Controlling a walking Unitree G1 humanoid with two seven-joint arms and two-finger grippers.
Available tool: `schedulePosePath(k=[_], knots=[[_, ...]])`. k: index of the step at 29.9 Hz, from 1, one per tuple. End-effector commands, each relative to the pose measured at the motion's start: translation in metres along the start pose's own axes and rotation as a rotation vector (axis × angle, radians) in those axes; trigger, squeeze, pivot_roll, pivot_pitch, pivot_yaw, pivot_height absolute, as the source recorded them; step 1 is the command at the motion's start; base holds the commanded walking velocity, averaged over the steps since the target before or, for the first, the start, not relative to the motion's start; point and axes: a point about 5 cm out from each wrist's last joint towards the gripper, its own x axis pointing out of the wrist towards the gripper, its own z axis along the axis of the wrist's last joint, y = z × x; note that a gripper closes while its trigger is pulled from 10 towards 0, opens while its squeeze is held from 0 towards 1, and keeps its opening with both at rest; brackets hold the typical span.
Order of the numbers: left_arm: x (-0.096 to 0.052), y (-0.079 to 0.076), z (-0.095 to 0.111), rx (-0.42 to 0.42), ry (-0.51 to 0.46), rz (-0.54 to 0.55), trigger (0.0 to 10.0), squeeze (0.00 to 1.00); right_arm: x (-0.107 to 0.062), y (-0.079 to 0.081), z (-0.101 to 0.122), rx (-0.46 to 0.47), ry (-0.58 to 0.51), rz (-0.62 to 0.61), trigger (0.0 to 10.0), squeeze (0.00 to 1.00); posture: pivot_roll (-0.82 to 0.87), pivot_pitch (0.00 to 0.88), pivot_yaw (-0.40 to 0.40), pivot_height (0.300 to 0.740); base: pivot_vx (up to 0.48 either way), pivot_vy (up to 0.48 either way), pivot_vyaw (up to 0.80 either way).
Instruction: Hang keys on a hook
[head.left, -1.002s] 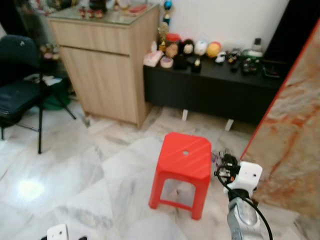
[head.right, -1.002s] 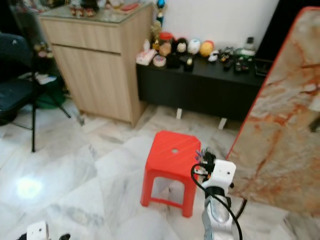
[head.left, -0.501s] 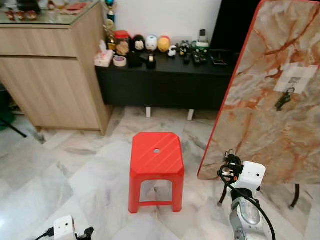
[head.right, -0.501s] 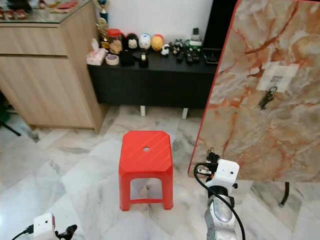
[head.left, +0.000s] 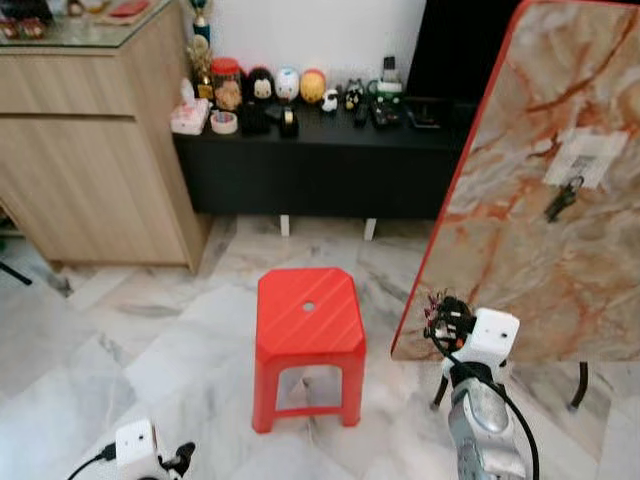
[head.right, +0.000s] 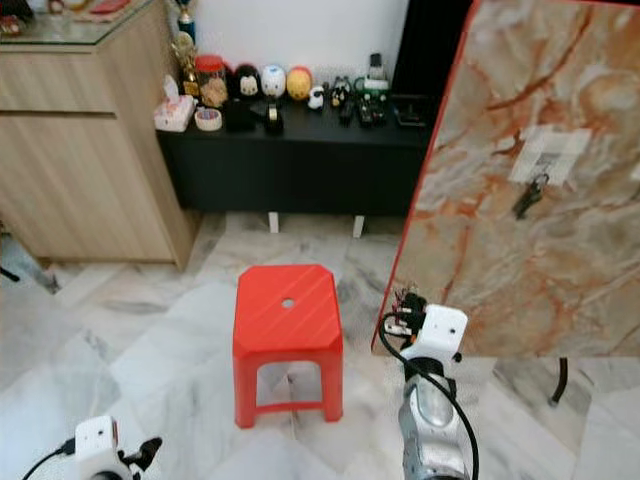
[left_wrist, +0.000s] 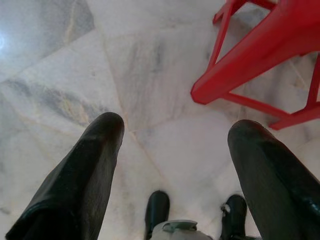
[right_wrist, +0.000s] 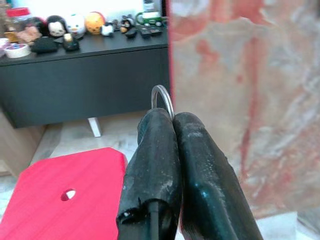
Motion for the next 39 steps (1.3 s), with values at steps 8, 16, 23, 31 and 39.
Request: schedulePosePath(k=[8,16,23,31,39], knots=[[-0.0030,-0.0048,-0.0127,0.007,0.035,-0.017,10.0,0.00,0.0051,-0.0025,0.0065,0.009,-0.014,-0.017,10.0,0.00,0.02,0.000,-0.065,0.740,0.000,-0.271,0.00],[-0.0044,-0.0014,-0.0158,0.000,0.042,-0.007,10.0,0.00,0.0059,-0.0024,0.0061,0.006,-0.009,-0.018,10.0,0.00,0.02,0.000,-0.066,0.740,0.000,-0.404,0.00],[-0.0042,-0.0006,-0.0150,0.000,0.041,-0.008,10.0,0.00,0.0062,-0.0003,0.0081,0.009,-0.022,-0.012,10.0,0.00,0.01,0.000,-0.061,0.740,0.000,-0.395,0.00],[-0.0040,-0.0022,-0.0148,0.004,0.042,-0.015,10.0,0.00,0.0073,0.0004,0.0104,0.013,-0.032,-0.014,10.0,0.00,0.01,0.000,-0.054,0.740,0.000,-0.396,0.00],[-0.0045,-0.0033,-0.0172,0.004,0.049,-0.018,10.0,0.00,0.0106,0.0005,0.0139,0.018,-0.038,-0.016,10.0,0.00,0.00,0.003,-0.058,0.740,0.000,-0.394,0.00]])
